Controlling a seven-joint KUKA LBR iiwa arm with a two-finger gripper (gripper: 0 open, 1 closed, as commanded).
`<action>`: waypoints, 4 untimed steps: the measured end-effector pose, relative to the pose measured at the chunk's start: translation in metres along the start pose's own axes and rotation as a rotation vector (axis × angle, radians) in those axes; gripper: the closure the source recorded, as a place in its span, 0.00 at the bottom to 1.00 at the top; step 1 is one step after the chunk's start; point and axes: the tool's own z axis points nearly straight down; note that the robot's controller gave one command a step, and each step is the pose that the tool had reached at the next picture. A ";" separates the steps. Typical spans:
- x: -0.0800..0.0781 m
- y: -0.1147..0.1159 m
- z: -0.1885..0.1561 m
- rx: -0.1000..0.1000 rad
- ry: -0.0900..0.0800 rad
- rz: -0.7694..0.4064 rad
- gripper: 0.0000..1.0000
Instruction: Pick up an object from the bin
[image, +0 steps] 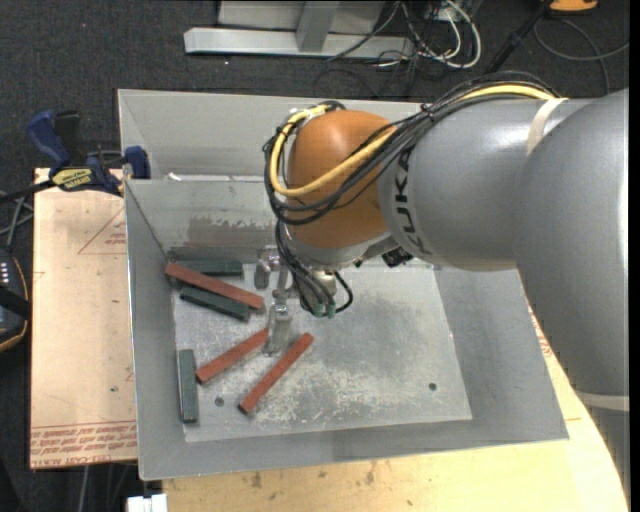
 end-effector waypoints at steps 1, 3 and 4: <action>-0.023 0.021 0.013 0.002 0.010 -0.006 0.00; -0.050 0.057 0.085 0.000 -0.003 0.103 0.00; -0.034 0.039 0.090 0.000 0.002 0.480 1.00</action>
Offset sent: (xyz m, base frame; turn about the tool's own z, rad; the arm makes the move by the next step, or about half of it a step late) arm 0.0174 0.0512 -0.0363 0.2161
